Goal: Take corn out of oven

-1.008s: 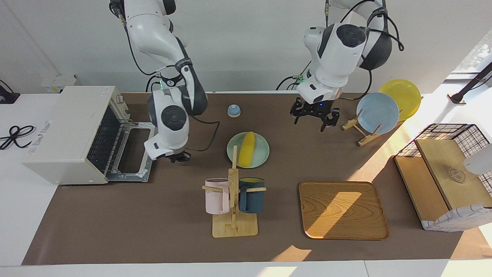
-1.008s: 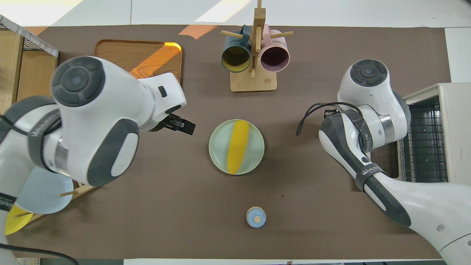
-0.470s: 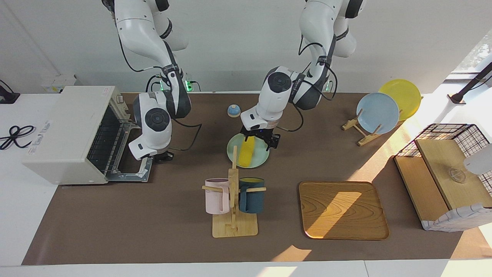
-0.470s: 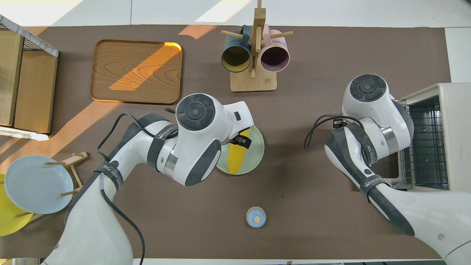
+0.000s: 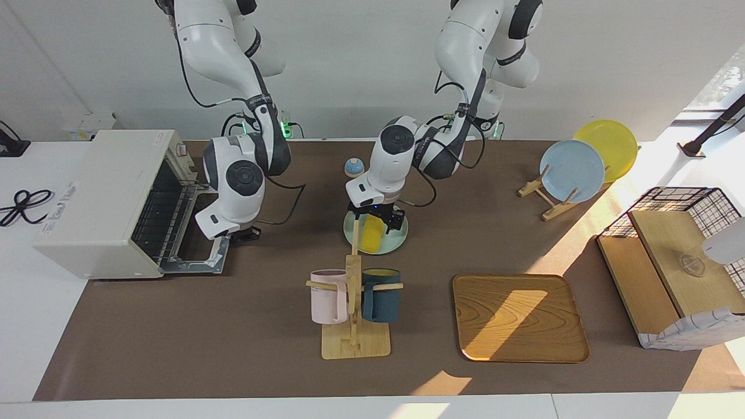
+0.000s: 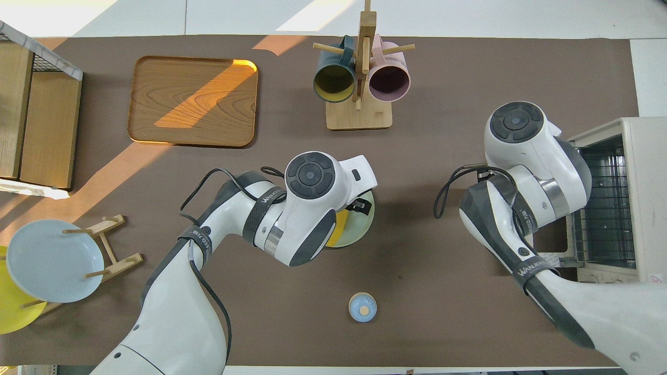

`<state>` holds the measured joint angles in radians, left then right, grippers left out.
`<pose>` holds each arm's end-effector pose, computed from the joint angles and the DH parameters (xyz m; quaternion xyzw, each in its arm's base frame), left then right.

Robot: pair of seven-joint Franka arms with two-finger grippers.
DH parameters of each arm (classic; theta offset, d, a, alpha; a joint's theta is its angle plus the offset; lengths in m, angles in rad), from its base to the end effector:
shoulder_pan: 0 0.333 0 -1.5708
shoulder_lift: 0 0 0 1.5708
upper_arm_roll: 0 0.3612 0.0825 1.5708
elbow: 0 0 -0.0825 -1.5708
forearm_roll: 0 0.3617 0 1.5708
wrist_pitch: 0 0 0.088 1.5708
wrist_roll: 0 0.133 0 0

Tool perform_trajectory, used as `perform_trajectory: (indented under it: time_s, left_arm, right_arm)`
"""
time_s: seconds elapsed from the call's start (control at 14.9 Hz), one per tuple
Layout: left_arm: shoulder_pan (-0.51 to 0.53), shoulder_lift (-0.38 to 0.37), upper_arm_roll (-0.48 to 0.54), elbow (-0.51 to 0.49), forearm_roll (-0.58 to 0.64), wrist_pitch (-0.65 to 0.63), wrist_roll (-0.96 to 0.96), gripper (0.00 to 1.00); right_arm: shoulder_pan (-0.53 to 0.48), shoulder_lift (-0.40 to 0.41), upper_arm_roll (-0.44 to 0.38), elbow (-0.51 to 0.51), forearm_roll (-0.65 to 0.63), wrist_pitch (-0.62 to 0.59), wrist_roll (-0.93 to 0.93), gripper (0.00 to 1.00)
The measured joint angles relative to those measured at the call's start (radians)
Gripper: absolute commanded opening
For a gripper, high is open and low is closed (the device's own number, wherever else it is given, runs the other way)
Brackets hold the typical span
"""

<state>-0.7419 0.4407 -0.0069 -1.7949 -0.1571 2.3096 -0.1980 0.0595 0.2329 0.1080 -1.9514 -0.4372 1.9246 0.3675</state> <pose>0.4812 -0.4549 0.3406 0.9725 -0.2218 0.0048 0.0714 0.5619 0.0517 0.3805 0.9757 0.0035 -0.0728 0.2064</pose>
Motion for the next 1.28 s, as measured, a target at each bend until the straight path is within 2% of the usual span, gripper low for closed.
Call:
perform_trajectory:
  time_s: [0.07, 0.13, 0.34, 0.4, 0.54, 0.74, 0.94, 1.01, 1.08, 1.14, 1.28]
  left_arm:
    - [0.0, 0.002, 0.0, 0.0, 0.0, 0.002, -0.002, 0.95]
    - [0.0, 0.004, 0.001, 0.0, 0.0, 0.004, -0.004, 0.81]
    - [0.0, 0.004, 0.003, 0.0, 0.0, 0.004, -0.006, 0.11]
    - [0.0, 0.004, 0.003, -0.001, 0.0, 0.004, -0.006, 0.0]
    - [0.0, 0.003, 0.004, 0.0, 0.001, 0.003, -0.009, 0.0]
    - [-0.002, 0.001, 0.018, 0.004, 0.011, -0.008, -0.029, 0.0]
    - [0.033, -0.051, 0.055, 0.04, 0.014, -0.107, -0.029, 0.0]
    - [0.068, -0.084, 0.059, 0.061, 0.015, -0.161, -0.027, 0.0]
    - [0.112, -0.115, 0.062, 0.088, 0.016, -0.216, -0.023, 0.0]
    - [0.159, -0.137, 0.064, 0.122, 0.017, -0.264, -0.02, 0.0]
    - [0.256, -0.146, 0.066, 0.191, 0.017, -0.322, -0.014, 0.0]
  right_arm:
    - [-0.014, -0.037, -0.001, 0.02, -0.001, -0.04, -0.075, 0.0]
    - [-0.042, -0.08, -0.006, 0.04, -0.001, -0.072, -0.16, 0.0]
    - [-0.141, -0.18, -0.029, 0.077, 0.003, -0.12, -0.345, 0.0]
    - [-0.154, -0.204, -0.032, 0.082, 0.007, -0.136, -0.38, 0.0]
    - [-0.153, -0.239, -0.028, 0.094, 0.072, -0.159, -0.397, 0.0]
    - [-0.141, -0.266, -0.018, 0.188, 0.27, -0.239, -0.397, 0.0]
    - [-0.143, -0.268, -0.017, 0.232, 0.34, -0.284, -0.395, 0.0]
    - [-0.147, -0.266, -0.018, 0.232, 0.346, -0.286, -0.394, 0.25]
    - [-0.151, -0.263, -0.022, 0.232, 0.363, -0.287, -0.394, 0.95]
    - [-0.156, -0.26, -0.024, 0.233, 0.39, -0.29, -0.394, 1.0]
    - [-0.159, -0.257, -0.028, 0.243, 0.419, -0.312, -0.394, 1.0]
